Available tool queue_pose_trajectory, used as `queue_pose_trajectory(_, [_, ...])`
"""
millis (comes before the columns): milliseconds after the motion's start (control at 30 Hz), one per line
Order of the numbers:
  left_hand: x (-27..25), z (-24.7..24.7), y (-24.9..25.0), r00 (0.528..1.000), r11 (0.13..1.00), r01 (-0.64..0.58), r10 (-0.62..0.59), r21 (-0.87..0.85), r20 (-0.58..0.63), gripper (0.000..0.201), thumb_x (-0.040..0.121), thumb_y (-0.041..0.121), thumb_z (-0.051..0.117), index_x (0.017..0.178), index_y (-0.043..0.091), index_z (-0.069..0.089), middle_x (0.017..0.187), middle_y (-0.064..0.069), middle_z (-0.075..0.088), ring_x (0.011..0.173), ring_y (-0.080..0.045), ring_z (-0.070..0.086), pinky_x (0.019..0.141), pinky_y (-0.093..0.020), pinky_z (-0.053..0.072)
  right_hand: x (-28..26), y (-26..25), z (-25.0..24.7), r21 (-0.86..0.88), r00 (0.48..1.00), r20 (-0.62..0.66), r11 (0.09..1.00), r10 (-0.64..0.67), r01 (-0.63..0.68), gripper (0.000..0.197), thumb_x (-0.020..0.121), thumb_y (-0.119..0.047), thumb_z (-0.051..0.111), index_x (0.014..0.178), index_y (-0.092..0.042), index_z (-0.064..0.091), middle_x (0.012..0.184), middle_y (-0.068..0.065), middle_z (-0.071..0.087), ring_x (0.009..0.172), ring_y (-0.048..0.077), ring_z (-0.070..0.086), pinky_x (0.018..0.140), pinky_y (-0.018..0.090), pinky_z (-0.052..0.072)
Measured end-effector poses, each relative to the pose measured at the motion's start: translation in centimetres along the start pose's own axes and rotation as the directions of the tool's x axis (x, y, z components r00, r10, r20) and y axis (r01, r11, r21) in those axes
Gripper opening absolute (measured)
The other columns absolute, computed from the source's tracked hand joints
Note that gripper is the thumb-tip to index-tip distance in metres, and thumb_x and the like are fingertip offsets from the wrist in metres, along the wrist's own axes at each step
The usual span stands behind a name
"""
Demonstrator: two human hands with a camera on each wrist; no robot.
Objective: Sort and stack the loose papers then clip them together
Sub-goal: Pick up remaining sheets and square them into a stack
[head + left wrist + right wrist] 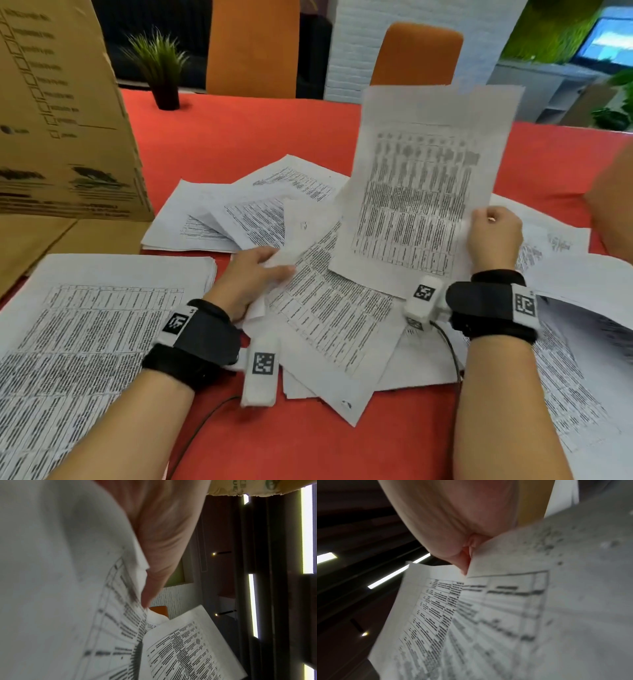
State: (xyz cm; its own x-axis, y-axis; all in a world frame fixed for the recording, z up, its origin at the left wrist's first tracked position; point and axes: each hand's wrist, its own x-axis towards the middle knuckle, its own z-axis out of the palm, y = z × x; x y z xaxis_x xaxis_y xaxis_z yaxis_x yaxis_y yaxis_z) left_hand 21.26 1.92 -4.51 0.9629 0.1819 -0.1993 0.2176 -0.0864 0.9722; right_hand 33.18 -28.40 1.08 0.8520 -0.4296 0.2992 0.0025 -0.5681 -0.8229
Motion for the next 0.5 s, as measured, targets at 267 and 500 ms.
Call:
queue_pose_trajectory(267, [0.1,-0.3,0.4,0.913,0.959,-0.279,0.252,-0.042,-0.320,0.046,0.086,0.002,0.063,0.130,0.013,0.055,0.125,0.000,0.062,0.114,-0.015,0.060,0.103,-0.033,0.045,0.6,2.3,-1.3,0.234,0.972,0.134,0.947,0.194,-0.221,0.020,0.093,-0.008,0.046,0.089,0.005,0.061,0.080,0.023,0.051,0.068,0.023,0.047,0.057,0.028,0.034])
queue_pose_trajectory(500, [0.3,0.1,0.0,0.904,0.941,-0.318,0.264,-0.114,-0.337,0.040,0.087,0.001,0.057,0.117,0.028,0.061,0.116,-0.002,0.068,0.109,-0.021,0.065,0.100,-0.049,0.048,-1.7,0.6,0.7,-0.026,0.716,0.641,0.940,0.276,-0.339,0.018,0.093,-0.003,0.057,0.076,-0.008,0.054,0.081,0.010,0.059,0.070,0.022,0.059,0.060,0.032,0.048])
